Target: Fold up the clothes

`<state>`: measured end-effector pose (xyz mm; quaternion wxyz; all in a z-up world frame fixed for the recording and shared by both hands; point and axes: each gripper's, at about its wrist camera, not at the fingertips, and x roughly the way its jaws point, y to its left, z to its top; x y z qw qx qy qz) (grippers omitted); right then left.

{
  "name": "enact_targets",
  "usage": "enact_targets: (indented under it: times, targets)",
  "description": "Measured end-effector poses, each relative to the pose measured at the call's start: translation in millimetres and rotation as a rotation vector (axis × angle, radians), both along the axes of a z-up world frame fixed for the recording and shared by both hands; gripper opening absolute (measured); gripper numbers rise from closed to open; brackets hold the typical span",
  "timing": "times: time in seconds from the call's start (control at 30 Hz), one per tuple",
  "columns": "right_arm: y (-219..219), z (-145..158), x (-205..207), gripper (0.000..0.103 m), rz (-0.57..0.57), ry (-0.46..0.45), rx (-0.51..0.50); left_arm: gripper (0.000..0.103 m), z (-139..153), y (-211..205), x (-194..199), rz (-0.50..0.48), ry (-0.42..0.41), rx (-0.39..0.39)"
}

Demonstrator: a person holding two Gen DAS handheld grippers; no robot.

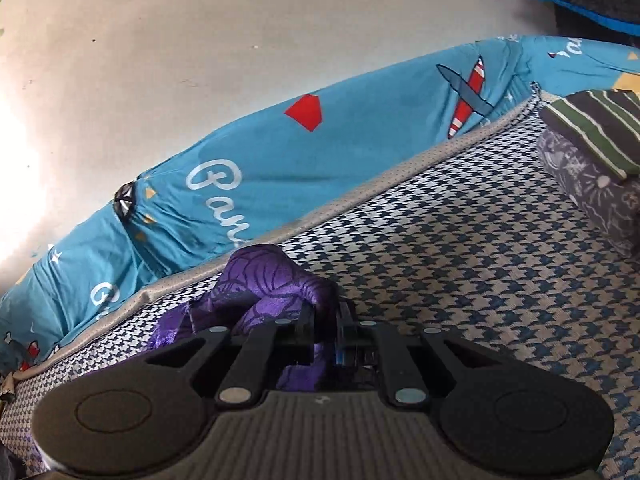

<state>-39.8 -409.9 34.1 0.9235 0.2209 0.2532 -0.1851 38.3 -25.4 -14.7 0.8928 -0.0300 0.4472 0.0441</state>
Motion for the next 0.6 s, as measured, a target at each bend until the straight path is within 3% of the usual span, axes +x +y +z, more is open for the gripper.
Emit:
enact_targets:
  times: [0.33,0.6]
  targets:
    - [-28,-16,-16,0.011,-0.175,0.104,0.006,0.103,-7,-11,-37,-0.041,-0.028,0.068]
    - [-28,-9,-32,0.012,-0.048,0.076,0.058,0.103,-9,-12,-53,-0.054,-0.044,0.08]
